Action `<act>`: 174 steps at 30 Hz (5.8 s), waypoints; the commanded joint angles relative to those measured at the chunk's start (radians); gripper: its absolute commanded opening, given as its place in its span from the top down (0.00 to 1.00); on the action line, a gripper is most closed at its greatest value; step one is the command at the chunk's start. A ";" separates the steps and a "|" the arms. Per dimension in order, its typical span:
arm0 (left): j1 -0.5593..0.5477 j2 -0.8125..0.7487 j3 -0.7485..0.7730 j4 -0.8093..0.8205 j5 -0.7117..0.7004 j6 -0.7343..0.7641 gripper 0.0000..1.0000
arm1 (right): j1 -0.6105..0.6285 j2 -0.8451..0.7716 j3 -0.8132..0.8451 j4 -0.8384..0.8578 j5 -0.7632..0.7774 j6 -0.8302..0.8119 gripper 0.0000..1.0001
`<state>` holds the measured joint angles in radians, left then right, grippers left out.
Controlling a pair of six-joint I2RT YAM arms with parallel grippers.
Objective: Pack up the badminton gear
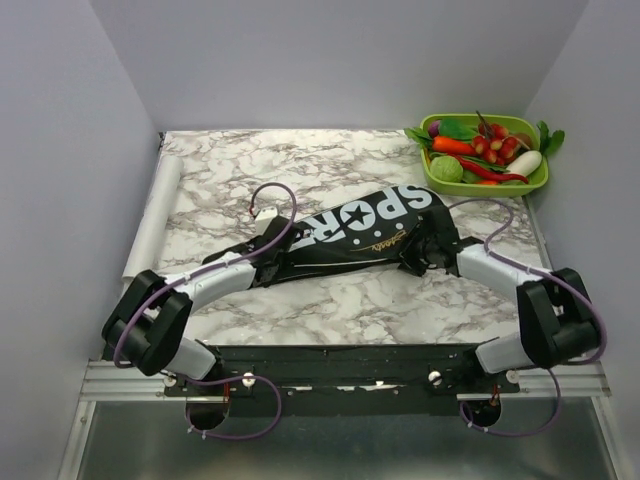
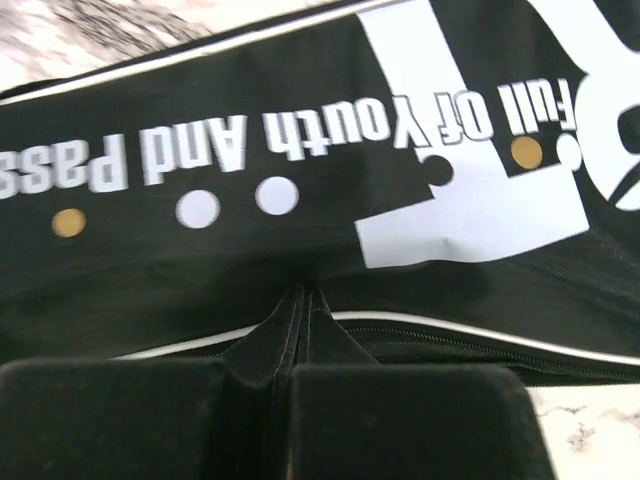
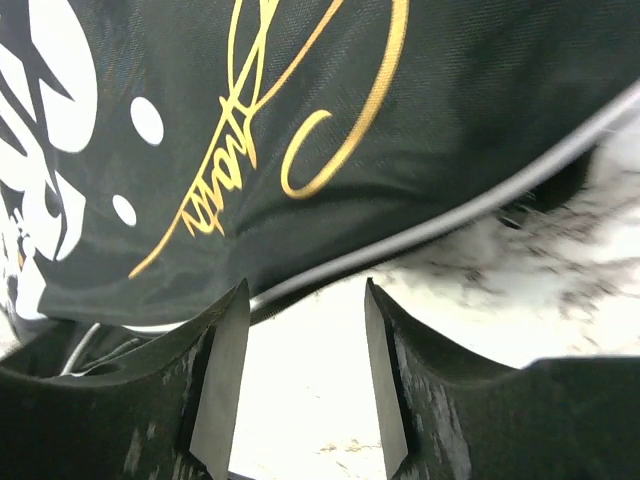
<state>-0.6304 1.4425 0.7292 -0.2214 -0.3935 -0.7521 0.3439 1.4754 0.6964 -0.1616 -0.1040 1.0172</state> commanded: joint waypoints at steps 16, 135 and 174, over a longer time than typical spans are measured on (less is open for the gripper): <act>-0.022 -0.094 0.056 0.194 0.355 0.054 1.00 | -0.011 -0.133 0.109 -0.403 0.366 -0.467 0.46; -0.031 0.104 0.240 0.053 0.318 0.237 0.96 | 0.196 0.368 0.420 0.005 -0.126 -0.152 0.99; 0.363 0.071 0.139 -0.230 0.315 0.246 0.90 | -0.120 0.393 0.472 -0.157 -0.267 -0.405 0.99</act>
<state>-0.2638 1.5417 0.9253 -0.4301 -0.1368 -0.5182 0.1986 1.8729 1.1671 -0.2905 -0.3584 0.6380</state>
